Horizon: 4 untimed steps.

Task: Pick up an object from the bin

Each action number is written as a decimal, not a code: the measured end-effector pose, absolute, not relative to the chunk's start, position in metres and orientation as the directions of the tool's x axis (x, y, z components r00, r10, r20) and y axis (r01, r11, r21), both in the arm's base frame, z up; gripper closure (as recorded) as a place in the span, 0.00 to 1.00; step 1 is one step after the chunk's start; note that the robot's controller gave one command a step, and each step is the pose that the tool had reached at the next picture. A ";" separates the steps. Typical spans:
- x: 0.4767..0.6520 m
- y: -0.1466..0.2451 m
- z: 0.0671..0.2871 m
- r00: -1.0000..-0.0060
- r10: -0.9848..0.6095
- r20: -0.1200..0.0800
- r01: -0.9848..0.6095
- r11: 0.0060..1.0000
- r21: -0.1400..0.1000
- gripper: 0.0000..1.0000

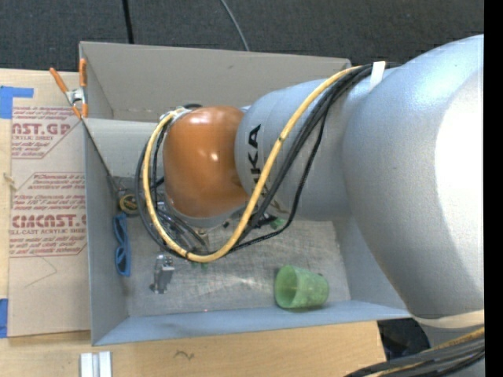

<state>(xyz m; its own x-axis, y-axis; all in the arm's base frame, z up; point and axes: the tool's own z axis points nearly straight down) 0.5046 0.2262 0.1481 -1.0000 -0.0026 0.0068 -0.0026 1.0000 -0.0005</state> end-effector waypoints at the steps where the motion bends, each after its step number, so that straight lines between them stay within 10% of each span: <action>1: 0.526 0.132 0.071 -0.977 -0.214 -0.005 -0.214 0.977 0.003 0.00; 3: 0.506 -0.002 0.138 -0.932 -0.362 -0.003 -0.362 0.932 -0.003 0.00; 4: 0.512 -0.031 0.079 -0.951 -0.309 -0.024 -0.309 0.951 0.011 0.00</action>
Offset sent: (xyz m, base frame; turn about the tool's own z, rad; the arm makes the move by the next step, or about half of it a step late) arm 0.0204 -0.0943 -0.0781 -0.2164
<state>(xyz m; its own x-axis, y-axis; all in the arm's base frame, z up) 0.5116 -0.0310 0.0791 -0.9508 -0.3088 -0.0243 -0.3092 0.9509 0.0107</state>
